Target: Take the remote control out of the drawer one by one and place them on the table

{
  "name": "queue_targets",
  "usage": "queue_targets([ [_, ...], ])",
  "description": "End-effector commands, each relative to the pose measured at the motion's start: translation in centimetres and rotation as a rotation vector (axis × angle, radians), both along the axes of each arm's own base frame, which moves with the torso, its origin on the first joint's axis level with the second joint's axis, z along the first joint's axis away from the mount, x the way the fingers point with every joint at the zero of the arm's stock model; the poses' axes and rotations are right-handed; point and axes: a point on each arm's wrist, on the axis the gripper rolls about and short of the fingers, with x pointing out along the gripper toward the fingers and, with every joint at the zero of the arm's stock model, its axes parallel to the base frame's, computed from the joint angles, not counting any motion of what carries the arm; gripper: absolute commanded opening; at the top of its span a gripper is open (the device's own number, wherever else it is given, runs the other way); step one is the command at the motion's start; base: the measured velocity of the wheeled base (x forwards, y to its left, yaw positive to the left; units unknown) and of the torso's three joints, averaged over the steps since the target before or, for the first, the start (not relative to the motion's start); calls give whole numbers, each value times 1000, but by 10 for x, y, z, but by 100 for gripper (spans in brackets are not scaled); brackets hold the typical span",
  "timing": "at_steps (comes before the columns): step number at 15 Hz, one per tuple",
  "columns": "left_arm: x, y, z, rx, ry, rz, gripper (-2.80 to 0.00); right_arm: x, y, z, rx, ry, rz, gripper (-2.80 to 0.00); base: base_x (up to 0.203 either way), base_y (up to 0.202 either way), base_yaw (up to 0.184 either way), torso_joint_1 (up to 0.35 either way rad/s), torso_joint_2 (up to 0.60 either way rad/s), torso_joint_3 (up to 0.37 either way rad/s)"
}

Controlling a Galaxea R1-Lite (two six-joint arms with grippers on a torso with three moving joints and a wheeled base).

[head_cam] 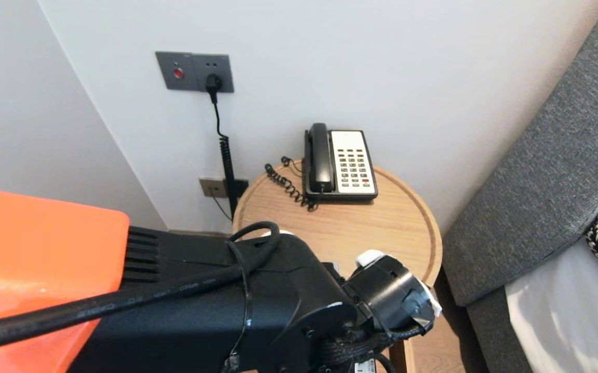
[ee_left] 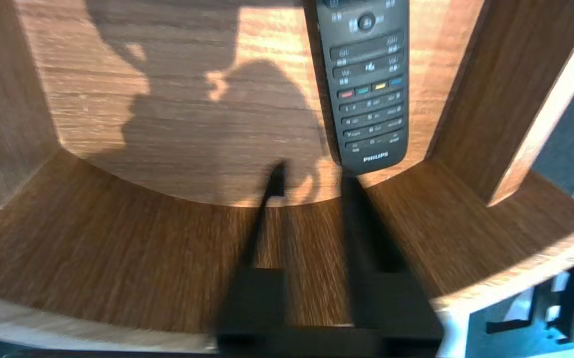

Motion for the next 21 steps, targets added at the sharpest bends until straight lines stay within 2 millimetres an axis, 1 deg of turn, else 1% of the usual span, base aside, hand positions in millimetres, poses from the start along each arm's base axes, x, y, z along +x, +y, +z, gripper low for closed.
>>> queue_targets([
  [1,-3,-5,-13,36,12,-6,0,2,0,-7,0,26,0,-280,0,0,0,0,0,0],
  [5,-1,-7,-23,61,4,9,0,2,0,-7,0,26,0,-280,0,0,0,0,0,0],
  [7,0,-9,-24,56,3,8,0,2,0,-7,0,26,0,-280,0,0,0,0,0,0],
  [11,4,-18,-31,52,-3,9,0,2,0,-7,0,26,0,-280,0,0,0,0,0,0],
  [14,11,-28,-33,54,-55,32,0,2,0,-7,0,26,0,-280,0,0,0,0,0,0],
  [18,21,-37,-46,81,-85,57,0,2,0,-7,0,26,0,-280,0,0,0,0,0,0],
  [21,26,-40,-43,63,-97,69,0,2,0,-7,0,26,0,-280,0,0,0,0,0,0],
])
